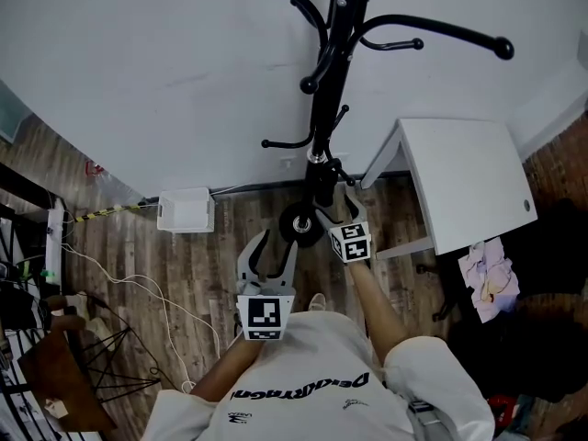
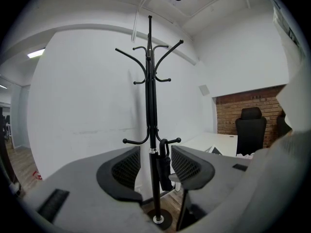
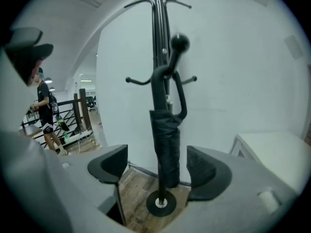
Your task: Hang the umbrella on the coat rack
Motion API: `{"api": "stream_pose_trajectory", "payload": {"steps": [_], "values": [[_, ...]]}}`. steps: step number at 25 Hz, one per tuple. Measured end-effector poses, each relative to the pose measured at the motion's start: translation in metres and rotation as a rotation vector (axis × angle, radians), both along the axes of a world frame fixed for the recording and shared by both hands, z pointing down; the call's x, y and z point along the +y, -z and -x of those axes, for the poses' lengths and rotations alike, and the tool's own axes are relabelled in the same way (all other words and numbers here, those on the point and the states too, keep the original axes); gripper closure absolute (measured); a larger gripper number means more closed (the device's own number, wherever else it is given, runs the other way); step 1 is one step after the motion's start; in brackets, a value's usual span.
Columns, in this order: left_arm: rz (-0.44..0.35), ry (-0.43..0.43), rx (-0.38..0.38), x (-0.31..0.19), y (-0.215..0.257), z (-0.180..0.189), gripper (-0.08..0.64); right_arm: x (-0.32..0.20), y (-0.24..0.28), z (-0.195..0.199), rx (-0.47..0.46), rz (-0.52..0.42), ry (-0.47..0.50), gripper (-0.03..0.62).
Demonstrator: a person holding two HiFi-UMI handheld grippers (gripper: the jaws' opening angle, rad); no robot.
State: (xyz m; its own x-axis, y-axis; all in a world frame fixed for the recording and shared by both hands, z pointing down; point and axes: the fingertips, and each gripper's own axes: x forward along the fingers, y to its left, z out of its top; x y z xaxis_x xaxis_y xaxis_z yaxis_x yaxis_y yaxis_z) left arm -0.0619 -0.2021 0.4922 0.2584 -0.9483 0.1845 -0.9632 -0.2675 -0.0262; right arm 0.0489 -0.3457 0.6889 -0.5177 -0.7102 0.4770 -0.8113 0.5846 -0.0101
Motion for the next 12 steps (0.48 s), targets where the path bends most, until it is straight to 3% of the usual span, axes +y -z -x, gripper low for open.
{"api": "stream_pose_trajectory", "payload": {"steps": [12], "values": [[-0.028, -0.044, 0.049, 0.006, 0.012, -0.007, 0.367, 0.07, 0.164, 0.004, -0.231, -0.266, -0.012, 0.261]]}}
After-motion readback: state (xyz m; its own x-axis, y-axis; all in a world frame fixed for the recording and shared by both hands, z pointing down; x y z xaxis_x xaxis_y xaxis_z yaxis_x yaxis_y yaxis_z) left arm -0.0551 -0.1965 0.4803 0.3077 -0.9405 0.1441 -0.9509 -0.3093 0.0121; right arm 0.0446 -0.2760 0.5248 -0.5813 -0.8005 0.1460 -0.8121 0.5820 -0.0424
